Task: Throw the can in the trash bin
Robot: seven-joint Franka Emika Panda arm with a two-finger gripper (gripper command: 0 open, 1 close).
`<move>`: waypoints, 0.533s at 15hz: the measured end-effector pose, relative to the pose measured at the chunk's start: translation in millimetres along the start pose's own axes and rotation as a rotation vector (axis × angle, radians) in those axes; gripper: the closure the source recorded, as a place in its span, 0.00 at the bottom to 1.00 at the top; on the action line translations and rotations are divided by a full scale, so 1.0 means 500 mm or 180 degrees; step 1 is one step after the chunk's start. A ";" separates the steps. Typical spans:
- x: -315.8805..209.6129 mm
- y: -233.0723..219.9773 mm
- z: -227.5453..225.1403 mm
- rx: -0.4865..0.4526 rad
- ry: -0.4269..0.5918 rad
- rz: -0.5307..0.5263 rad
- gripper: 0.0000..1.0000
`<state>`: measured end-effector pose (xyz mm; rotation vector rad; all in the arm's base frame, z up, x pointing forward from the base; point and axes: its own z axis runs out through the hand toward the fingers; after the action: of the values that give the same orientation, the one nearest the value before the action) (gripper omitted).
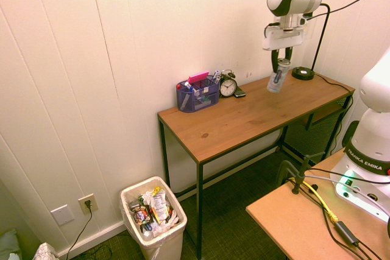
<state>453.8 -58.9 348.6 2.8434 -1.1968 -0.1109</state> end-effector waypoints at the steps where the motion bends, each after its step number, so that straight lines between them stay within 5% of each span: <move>1: -0.102 -0.060 -0.003 -0.0012 0.0078 -0.0105 1.00; 5: -0.547 -0.282 0.007 0.0032 0.0314 -0.0508 1.00; 8: -0.708 -0.406 0.054 0.0032 0.0374 -0.0648 1.00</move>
<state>349.3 335.5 321.7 2.9263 -0.8876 0.0535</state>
